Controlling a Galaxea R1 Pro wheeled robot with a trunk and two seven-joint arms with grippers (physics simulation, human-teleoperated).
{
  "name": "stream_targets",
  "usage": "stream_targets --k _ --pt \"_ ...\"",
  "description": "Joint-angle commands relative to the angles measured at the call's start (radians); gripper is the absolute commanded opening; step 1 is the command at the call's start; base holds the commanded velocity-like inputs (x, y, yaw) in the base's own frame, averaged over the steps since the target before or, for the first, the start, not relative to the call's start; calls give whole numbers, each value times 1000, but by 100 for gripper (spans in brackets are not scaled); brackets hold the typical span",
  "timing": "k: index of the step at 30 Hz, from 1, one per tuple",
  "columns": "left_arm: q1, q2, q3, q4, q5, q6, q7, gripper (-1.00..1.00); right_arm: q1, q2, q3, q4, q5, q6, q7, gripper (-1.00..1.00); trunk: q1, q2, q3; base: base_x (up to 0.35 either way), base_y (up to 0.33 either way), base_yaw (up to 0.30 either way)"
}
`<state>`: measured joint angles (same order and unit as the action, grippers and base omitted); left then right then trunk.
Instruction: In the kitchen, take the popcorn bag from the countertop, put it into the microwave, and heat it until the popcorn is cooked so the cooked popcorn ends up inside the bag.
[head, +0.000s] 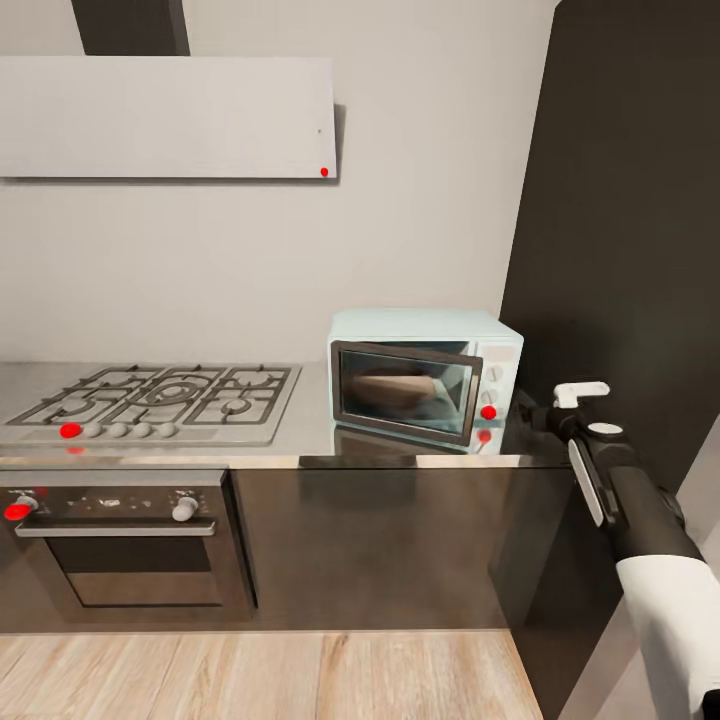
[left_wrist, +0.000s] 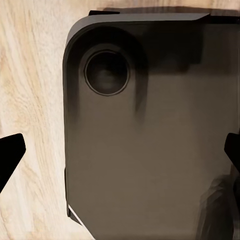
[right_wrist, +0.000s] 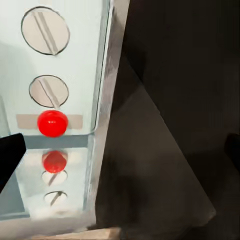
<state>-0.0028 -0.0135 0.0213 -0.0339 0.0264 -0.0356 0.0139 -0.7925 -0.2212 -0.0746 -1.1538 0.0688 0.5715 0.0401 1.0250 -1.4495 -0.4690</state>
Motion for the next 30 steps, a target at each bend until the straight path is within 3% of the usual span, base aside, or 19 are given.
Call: stream_targets --k 1,7,18,22,23,28,29,30 --pt "0 -1 1 0 3 -3 -2 100 5 6 -6 5 12 0 10 100 0 -1 -1 0 0 0" --pt "0 -1 3 -1 4 -4 0 100 28 32 -14 -18 -10 7 21 100 0 -1 -1 4 -2 0" --pt "0 0 2 0 4 -3 -2 100 38 36 -17 -41 -72 28 1 100 0 -1 -1 183 -188 0" --pt "0 0 2 0 4 -3 -2 100 38 36 -16 -41 -95 29 23 100 0 -1 -1 211 -194 0" --pt "0 0 2 0 4 -3 -2 100 38 36 -16 -41 -122 29 79 100 0 -1 -1 210 -177 0" --pt "0 -2 2 -1 4 -3 -2 100 38 44 -13 -40 -129 29 144 100 0 -1 -1 70 -52 0" --pt "0 -1 2 -1 4 -3 -2 100 38 51 -11 -40 -129 29 145 100 0 -1 -1 10 -7 0" --pt "0 -1 2 -1 4 -3 -2 100 42 74 -8 -40 -125 29 147 100 0 -1 -1 5 -4 0"
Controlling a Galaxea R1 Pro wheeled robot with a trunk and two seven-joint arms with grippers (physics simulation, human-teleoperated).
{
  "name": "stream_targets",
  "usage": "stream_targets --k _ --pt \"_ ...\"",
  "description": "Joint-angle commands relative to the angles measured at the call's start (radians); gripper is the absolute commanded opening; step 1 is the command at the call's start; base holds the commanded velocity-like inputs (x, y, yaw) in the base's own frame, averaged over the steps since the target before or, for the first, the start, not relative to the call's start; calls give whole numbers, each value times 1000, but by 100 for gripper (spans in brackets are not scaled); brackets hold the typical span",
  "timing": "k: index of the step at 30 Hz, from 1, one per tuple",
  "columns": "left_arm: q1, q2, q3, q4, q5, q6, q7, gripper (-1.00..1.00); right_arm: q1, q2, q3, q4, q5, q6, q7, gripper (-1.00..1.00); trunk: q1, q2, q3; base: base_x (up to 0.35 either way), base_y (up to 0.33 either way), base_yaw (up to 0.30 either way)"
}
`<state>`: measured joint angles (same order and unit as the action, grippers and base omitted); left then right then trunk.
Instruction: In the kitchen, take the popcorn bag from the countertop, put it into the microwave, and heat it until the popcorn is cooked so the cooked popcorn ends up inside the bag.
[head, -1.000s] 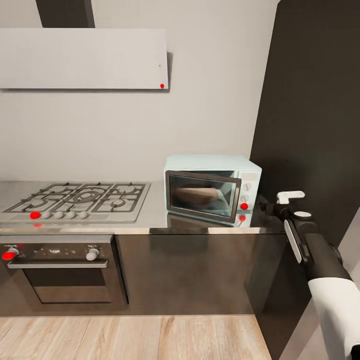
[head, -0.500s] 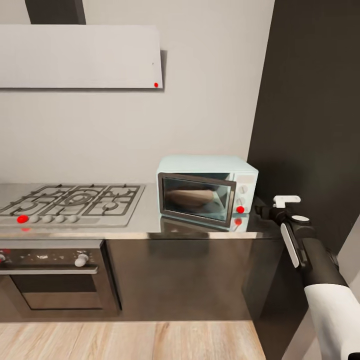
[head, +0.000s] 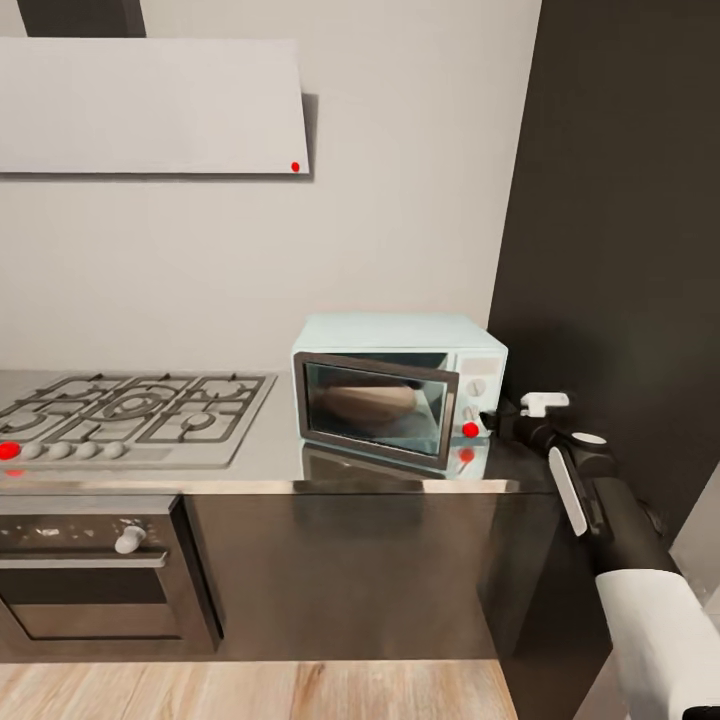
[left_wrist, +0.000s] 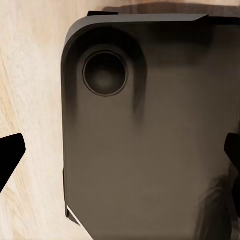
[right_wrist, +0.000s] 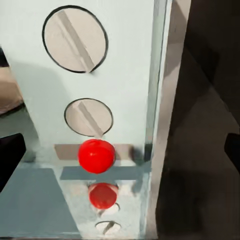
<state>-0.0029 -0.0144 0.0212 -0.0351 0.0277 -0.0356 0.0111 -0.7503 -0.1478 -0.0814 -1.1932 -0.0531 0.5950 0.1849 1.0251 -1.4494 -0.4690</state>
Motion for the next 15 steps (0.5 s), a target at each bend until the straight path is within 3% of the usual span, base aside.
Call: stream_targets --k 1,3,5,15 --pt "0 0 2 0 3 -3 1 100 2 23 0 -1 1 6 2 100 0 -1 -1 3 -2 0" --pt "0 0 2 0 3 -3 1 100 7 74 1 -2 11 9 2 100 0 -1 -1 1 -1 0" --pt "0 1 2 0 3 -3 1 100 8 95 2 -2 14 11 -3 100 0 -1 -1 0 0 0" --pt "0 1 2 0 3 -4 1 100 8 103 3 -2 24 17 -6 100 0 -1 -1 0 0 0"
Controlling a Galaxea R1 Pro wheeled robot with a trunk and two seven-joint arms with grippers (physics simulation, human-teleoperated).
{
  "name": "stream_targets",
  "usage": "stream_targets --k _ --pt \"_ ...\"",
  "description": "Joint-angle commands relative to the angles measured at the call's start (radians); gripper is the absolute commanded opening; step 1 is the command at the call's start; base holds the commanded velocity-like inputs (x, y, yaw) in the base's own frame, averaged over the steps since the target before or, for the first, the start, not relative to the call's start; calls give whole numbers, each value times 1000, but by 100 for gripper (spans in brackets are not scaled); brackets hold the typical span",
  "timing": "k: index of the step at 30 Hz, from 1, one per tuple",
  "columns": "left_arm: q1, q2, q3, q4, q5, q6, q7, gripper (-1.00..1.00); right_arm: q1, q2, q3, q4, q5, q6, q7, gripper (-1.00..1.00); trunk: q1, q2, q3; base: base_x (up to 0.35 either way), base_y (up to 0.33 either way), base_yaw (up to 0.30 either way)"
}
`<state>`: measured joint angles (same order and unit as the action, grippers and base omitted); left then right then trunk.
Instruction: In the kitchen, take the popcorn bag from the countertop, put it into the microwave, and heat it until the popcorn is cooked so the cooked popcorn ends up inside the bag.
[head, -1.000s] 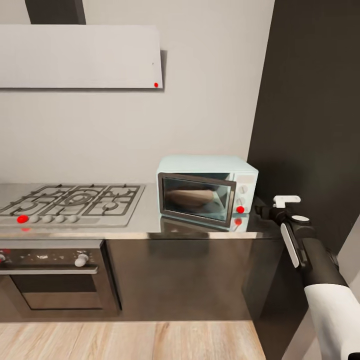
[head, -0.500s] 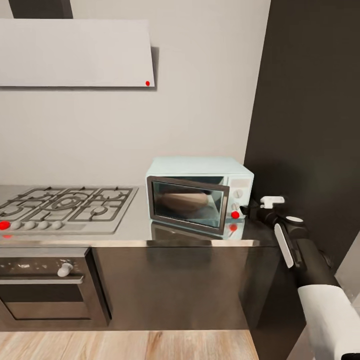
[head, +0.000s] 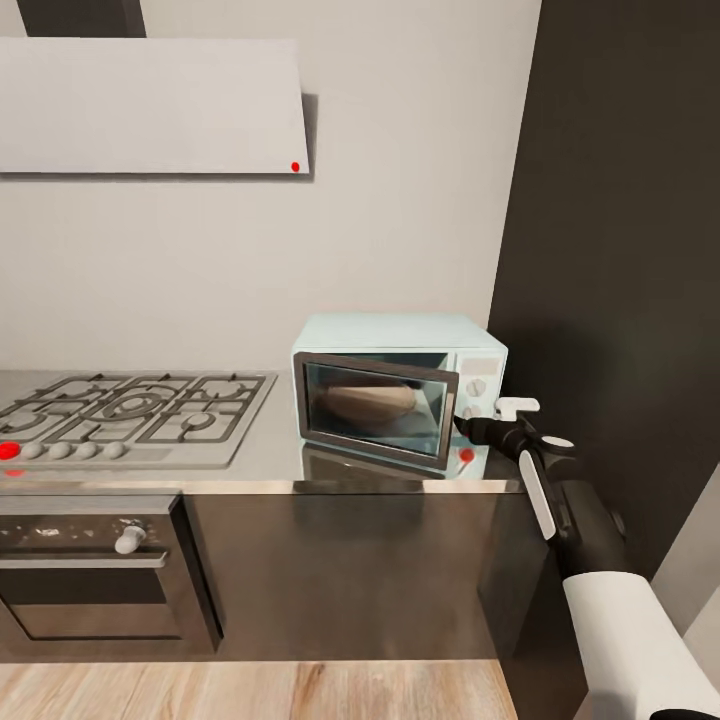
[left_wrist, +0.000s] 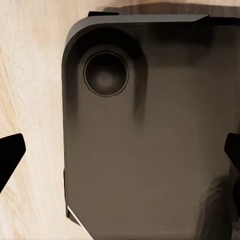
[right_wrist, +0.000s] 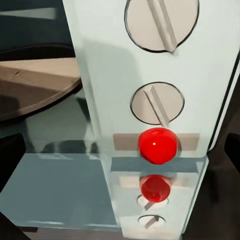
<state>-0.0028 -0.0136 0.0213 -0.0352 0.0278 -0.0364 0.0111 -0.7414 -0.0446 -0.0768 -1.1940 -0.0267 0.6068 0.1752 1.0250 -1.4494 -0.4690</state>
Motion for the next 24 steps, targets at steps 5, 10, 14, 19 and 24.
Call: stream_targets --k 5,10,14,19,24 --pt "0 0 2 0 3 -3 1 100 -1 0 -2 -1 -5 5 4 100 0 -1 -1 0 0 0" --pt "0 0 2 0 3 -3 1 100 0 0 -1 4 -9 5 14 100 0 -1 -1 0 0 0" --pt "0 -1 2 0 3 -3 1 100 0 -6 -2 14 -8 -4 109 100 0 -1 -1 0 0 0" --pt "0 -2 2 1 1 -2 1 100 1 -10 -2 17 -8 -5 167 100 0 -1 -1 0 0 0" --pt "0 -1 2 1 1 -3 1 100 1 -13 -3 19 -3 -7 231 100 0 -1 -1 -20 0 0"
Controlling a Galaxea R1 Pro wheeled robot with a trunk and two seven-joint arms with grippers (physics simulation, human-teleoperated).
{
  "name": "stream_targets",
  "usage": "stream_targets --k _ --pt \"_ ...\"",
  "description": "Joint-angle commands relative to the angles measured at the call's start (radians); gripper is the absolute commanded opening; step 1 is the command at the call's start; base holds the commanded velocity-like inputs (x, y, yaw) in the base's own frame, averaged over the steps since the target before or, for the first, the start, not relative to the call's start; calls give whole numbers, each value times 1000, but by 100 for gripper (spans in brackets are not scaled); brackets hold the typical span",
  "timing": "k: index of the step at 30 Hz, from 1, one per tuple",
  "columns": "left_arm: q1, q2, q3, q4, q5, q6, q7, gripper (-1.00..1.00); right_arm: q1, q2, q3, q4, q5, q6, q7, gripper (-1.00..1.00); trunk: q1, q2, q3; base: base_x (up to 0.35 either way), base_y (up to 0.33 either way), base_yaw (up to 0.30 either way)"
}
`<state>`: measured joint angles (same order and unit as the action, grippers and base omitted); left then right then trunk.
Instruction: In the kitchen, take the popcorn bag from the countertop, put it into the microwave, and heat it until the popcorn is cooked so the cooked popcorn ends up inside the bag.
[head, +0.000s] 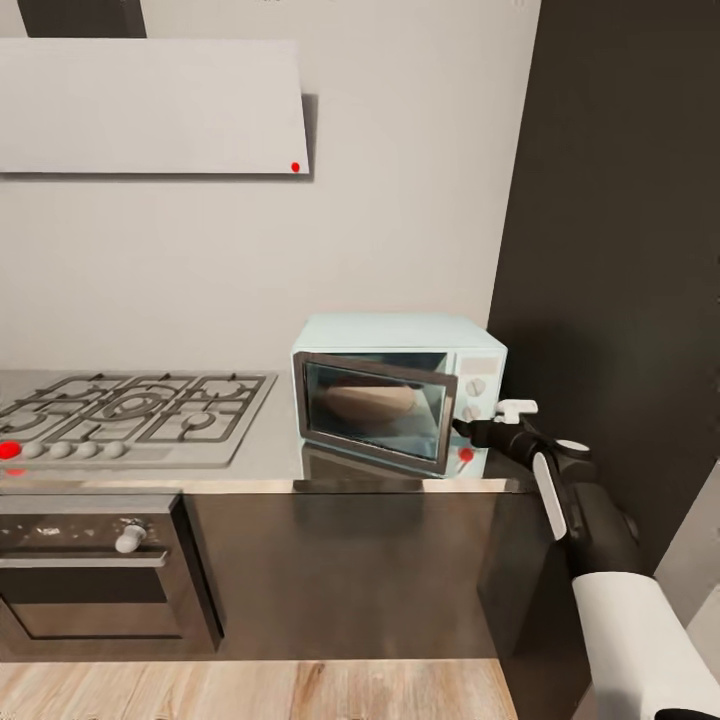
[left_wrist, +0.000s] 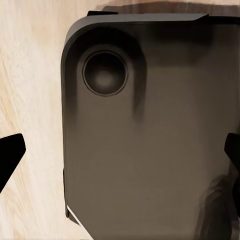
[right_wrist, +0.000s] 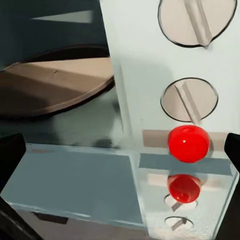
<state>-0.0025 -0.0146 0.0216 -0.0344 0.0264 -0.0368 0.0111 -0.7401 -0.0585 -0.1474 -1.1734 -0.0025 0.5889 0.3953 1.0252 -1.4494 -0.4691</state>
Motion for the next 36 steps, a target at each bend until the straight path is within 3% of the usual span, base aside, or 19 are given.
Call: stream_targets --k 1,9,24,28,30,32,36 --pt "-1 0 1 1 3 -3 1 100 -1 0 68 -2 -26 11 13 100 0 -1 -1 -174 0 0" --pt "-1 0 1 1 3 -3 1 100 0 -1 68 -2 -24 7 12 100 0 -1 -1 -295 0 0" --pt "-1 0 1 0 4 -3 1 100 -1 -1 68 1 -24 6 6 100 0 -1 -1 -17 0 0" --pt "-1 1 1 1 4 -2 1 100 -1 0 66 1 12 5 1 100 0 -1 -1 31 0 0" --pt "-1 1 1 1 4 -2 1 100 -1 1 61 1 44 4 -24 100 0 -1 -1 115 0 0" --pt "-1 1 1 1 4 -2 1 100 0 5 59 2 52 -16 -92 100 0 -1 -1 45 0 0" --pt "-1 -1 1 0 4 -2 1 100 0 10 58 4 49 -66 -149 100 0 -1 -1 8 0 0"
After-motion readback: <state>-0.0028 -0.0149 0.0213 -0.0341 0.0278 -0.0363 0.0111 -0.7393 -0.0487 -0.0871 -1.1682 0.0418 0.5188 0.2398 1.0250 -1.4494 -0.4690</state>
